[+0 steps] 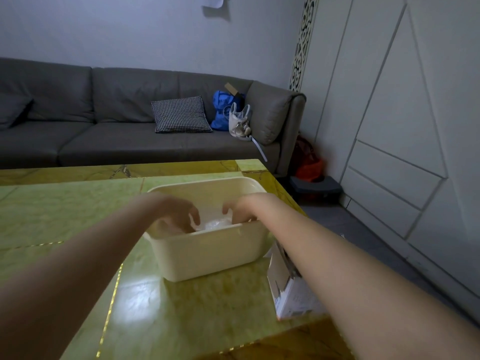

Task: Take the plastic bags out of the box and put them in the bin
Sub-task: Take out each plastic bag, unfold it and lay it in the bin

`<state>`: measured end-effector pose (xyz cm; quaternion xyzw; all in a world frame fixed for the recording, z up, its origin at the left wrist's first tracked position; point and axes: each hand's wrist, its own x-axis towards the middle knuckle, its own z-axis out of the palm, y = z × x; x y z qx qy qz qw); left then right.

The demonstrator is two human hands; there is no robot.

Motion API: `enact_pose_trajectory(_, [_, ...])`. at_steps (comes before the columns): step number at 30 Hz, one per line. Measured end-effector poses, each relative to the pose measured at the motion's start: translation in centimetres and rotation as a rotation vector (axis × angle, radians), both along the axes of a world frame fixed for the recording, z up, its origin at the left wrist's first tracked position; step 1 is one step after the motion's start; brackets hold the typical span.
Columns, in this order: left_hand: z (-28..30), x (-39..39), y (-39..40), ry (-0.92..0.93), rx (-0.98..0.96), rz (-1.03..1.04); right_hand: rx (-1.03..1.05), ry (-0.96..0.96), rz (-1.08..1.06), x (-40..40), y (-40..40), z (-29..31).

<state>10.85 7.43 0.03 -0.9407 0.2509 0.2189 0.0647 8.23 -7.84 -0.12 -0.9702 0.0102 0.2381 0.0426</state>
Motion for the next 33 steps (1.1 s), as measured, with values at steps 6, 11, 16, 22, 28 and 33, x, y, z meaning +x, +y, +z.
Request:
enact_pose_trajectory(6, [4.1, -2.9, -1.6, -0.216, -0.542, -0.006, 0.287, -0.303, 0.008, -5.1, -2.7, 5.0])
enact_pose_trajectory(11, [3.9, -8.2, -6.9, -0.216, -0.731, -0.224, 0.182, -0.240, -0.074, -10.5, -7.0, 6.9])
enact_pose_trajectory(16, [0.2, -11.7, -10.5, -0.162, -0.487, -0.308, -0.008, -0.193, -0.145, -14.5, -9.1, 3.9])
enact_pose_trajectory(22, [-1.6, -13.2, -11.3, -0.349, -0.437, -0.355, -0.056, -0.380, -0.138, -16.0, -7.8, 0.5])
enact_pose_trajectory(28, [-2.5, -13.3, -10.9, -0.430, -0.534, -0.345, 0.150, -0.346, -0.210, -16.0, -7.7, 1.9])
enact_pose_trajectory(33, [-3.0, -13.0, -11.2, -0.394, -0.554, -0.319, 0.329, -0.206, -0.341, -16.2, -8.7, 2.3])
